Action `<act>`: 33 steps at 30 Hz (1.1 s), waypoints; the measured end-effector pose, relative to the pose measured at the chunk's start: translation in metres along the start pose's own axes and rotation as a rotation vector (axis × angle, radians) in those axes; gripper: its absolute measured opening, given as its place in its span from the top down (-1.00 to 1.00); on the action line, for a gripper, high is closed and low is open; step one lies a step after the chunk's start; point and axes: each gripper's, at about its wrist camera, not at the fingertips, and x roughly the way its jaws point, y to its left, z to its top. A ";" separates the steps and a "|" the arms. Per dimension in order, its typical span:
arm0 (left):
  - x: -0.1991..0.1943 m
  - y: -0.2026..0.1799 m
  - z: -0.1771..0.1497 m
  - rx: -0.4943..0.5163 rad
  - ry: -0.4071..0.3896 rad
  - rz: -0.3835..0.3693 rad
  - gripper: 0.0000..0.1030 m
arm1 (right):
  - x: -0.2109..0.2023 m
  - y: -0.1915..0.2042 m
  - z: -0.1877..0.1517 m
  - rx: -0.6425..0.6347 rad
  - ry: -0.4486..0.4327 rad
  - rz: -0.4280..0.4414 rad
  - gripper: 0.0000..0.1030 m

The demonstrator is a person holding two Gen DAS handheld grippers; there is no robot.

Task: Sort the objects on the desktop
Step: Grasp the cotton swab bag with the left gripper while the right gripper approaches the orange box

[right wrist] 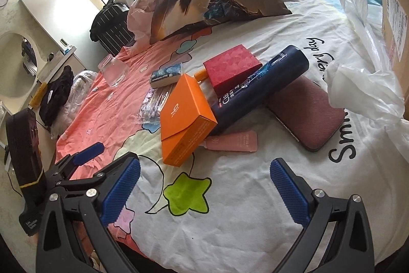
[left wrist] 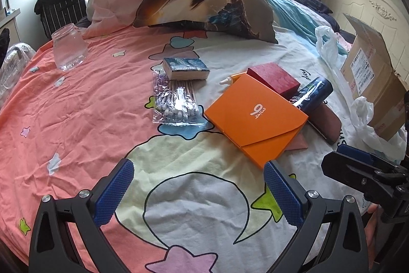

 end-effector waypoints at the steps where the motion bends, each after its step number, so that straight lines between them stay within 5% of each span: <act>1: 0.004 0.001 0.003 0.000 0.009 0.006 -1.00 | 0.001 -0.001 0.001 0.010 0.000 0.007 -0.98; 33: 0.073 0.023 0.066 0.069 0.105 0.007 -1.00 | 0.048 -0.001 0.035 0.015 0.056 0.011 -0.98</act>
